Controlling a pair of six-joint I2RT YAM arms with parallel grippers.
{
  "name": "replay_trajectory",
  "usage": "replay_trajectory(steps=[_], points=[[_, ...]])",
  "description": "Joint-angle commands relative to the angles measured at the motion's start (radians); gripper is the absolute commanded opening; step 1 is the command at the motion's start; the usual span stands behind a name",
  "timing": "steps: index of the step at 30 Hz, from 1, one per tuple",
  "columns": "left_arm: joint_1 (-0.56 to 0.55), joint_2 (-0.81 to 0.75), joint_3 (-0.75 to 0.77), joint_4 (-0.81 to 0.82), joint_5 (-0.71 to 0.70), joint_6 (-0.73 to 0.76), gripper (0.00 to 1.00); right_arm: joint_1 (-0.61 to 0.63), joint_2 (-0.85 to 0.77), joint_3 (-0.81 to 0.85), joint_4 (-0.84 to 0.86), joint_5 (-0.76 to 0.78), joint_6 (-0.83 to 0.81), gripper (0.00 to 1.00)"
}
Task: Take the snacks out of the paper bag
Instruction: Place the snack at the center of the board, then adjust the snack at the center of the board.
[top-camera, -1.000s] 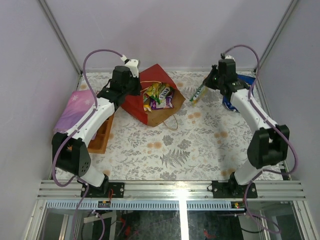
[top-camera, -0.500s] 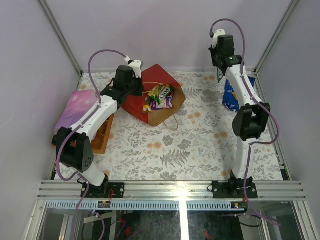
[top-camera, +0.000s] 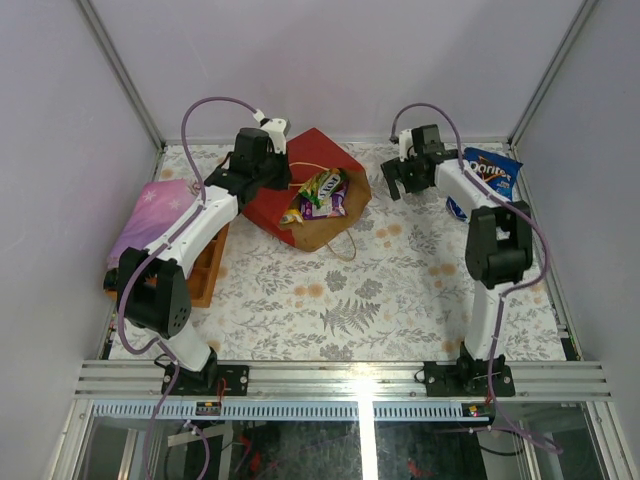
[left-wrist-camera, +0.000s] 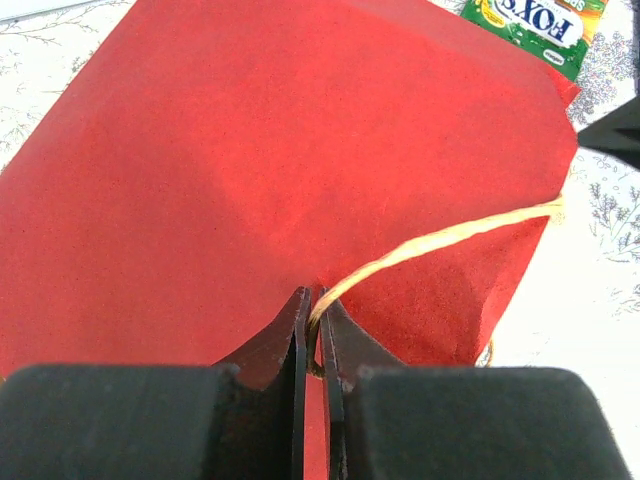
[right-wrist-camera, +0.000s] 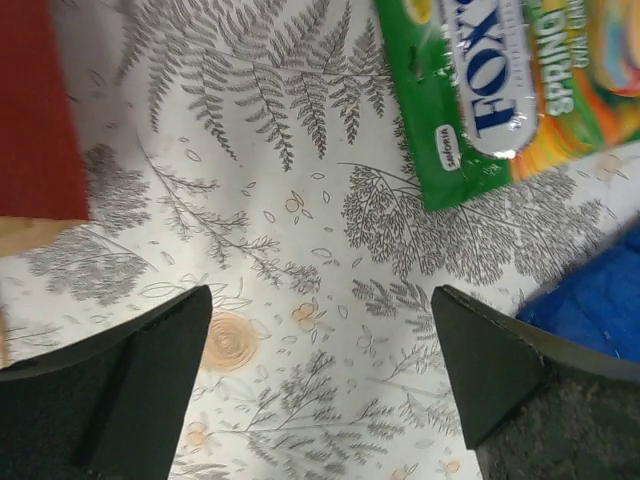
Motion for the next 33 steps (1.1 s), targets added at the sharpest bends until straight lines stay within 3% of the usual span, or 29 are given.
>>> replay_trajectory(steps=[1, 4, 7, 11, 15, 19, 23, 27, 33], points=[[0.013, -0.003, 0.021, -0.009, -0.009, -0.002, 0.06, -0.013, -0.281, -0.184, 0.452, 0.008, 0.25, 0.99], [0.013, -0.018, 0.008, -0.009, -0.026, 0.001, 0.06, -0.073, -0.276, -0.242, 0.548, 0.023, 0.458, 1.0], [0.013, -0.026, -0.002, -0.004, -0.035, 0.004, 0.06, -0.156, -0.165, -0.138, 0.492, -0.029, 0.688, 0.95], [0.014, -0.02, -0.002, -0.004, -0.043, 0.01, 0.06, -0.208, 0.025, 0.025, 0.481, -0.076, 0.866, 0.87], [0.014, -0.012, 0.0, -0.018, -0.075, 0.018, 0.06, -0.206, 0.215, 0.277, 0.327, 0.095, 0.824, 0.87], [0.014, -0.003, -0.001, -0.009, -0.079, 0.02, 0.06, -0.204, 0.377, 0.524, 0.154, 0.121, 0.728, 0.88], [0.014, 0.019, 0.019, -0.021, -0.07, 0.018, 0.05, -0.193, 0.38, 0.518, 0.149, 0.152, 0.635, 0.91], [0.016, 0.021, 0.018, -0.019, -0.06, 0.017, 0.05, -0.191, 0.433, 0.577, 0.124, 0.092, 0.58, 0.93], [0.014, 0.011, 0.013, -0.022, -0.064, 0.017, 0.05, -0.191, 0.506, 0.658, 0.212, -0.136, 0.558, 0.96]])
